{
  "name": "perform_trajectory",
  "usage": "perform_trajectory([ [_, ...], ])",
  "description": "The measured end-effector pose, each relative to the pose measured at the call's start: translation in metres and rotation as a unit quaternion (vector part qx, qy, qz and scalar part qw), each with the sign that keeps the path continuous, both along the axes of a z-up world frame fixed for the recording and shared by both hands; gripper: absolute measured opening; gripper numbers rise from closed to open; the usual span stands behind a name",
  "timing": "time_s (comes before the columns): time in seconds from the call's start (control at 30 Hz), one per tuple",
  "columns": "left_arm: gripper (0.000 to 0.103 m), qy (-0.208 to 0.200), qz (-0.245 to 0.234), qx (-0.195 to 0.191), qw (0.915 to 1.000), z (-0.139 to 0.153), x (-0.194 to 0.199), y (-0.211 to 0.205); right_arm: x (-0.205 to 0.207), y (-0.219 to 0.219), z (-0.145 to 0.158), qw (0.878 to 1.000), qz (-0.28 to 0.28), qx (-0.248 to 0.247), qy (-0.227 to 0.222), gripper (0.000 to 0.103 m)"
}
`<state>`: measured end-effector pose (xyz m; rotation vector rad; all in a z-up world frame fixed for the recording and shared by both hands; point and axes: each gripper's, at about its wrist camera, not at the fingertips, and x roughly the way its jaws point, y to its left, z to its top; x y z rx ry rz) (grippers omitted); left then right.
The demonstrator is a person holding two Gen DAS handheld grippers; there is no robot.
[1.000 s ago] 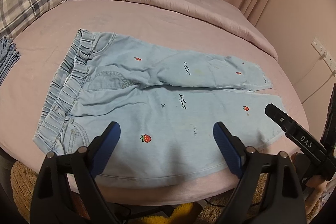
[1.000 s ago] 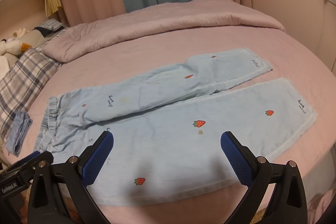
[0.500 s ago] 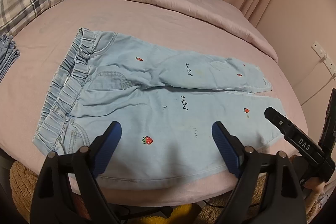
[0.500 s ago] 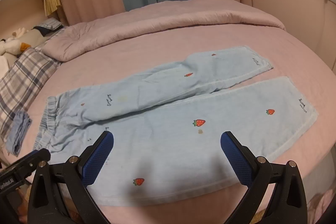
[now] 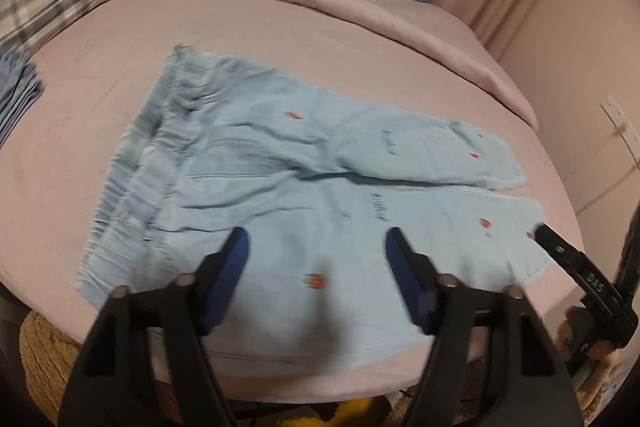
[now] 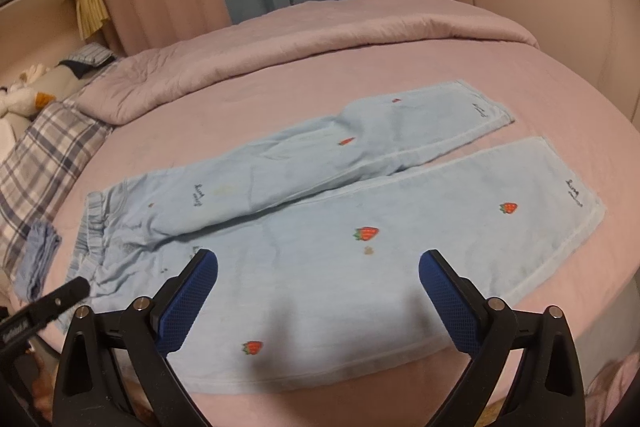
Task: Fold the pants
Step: 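Grasp the elastic waistband with the left tool while the right tool grasps a leg hem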
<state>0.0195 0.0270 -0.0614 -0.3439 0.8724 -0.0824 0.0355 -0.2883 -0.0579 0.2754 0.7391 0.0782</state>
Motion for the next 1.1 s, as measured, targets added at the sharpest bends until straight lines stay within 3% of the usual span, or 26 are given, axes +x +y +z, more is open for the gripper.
perform_trajectory([
  [0.07,0.048,0.012,0.022,0.006,0.9997,-0.009,0.004,0.017,0.0,-0.011,-0.004,1.0,-0.011,0.004,0.009,0.094],
  [0.17,0.041,0.034,0.055,0.023,0.9976,-0.026,0.014,0.039,0.0,-0.032,-0.013,0.999,-0.039,0.012,0.024,0.083],
  [0.23,0.039,0.055,0.075,0.031,0.9952,-0.04,0.018,0.052,0.002,-0.043,-0.018,0.998,-0.052,0.021,0.033,0.081],
  [0.33,0.03,0.082,0.087,0.002,0.9928,-0.06,0.021,0.072,0.002,-0.056,-0.021,0.996,-0.068,0.03,0.038,0.08],
  [0.43,0.014,0.082,0.097,-0.021,0.9917,-0.063,0.017,0.086,0.003,-0.074,-0.025,0.994,-0.092,0.037,0.043,0.08],
  [0.53,0.014,0.079,0.101,-0.07,0.9893,-0.062,0.01,0.103,0.004,-0.096,-0.03,0.99,-0.12,0.047,0.051,0.08],
  [0.6,0.014,0.079,0.105,-0.071,0.9888,-0.059,0.003,0.105,0.003,-0.12,-0.037,0.985,-0.152,0.055,0.062,0.08],
  [0.63,0.015,0.078,0.104,-0.07,0.989,-0.055,-0.001,0.103,0.002,-0.133,-0.04,0.981,-0.171,0.057,0.067,0.08],
  [0.7,0.029,0.074,0.101,-0.074,0.9894,-0.047,-0.008,0.101,0.0,-0.156,-0.046,0.974,-0.204,0.063,0.079,0.08],
  [0.77,0.05,0.07,0.112,-0.068,0.9889,-0.036,-0.016,0.1,-0.004,-0.181,-0.052,0.966,-0.231,0.076,0.083,0.079],
  [0.87,0.069,0.057,0.147,-0.017,0.9874,-0.023,-0.03,0.101,-0.011,-0.209,-0.054,0.956,-0.268,0.086,0.086,0.074],
  [0.97,0.07,0.076,0.159,0.007,0.9843,-0.032,-0.032,0.105,-0.014,-0.23,-0.057,0.949,-0.287,0.102,0.082,0.069],
  [1.03,0.069,0.114,0.162,-0.031,0.9797,-0.051,-0.031,0.111,-0.015,-0.241,-0.062,0.946,-0.291,0.122,0.08,0.063],
  [1.1,0.067,0.127,0.163,-0.059,0.9766,-0.065,-0.03,0.114,-0.012,-0.245,-0.07,0.944,-0.288,0.141,0.082,0.059],
])
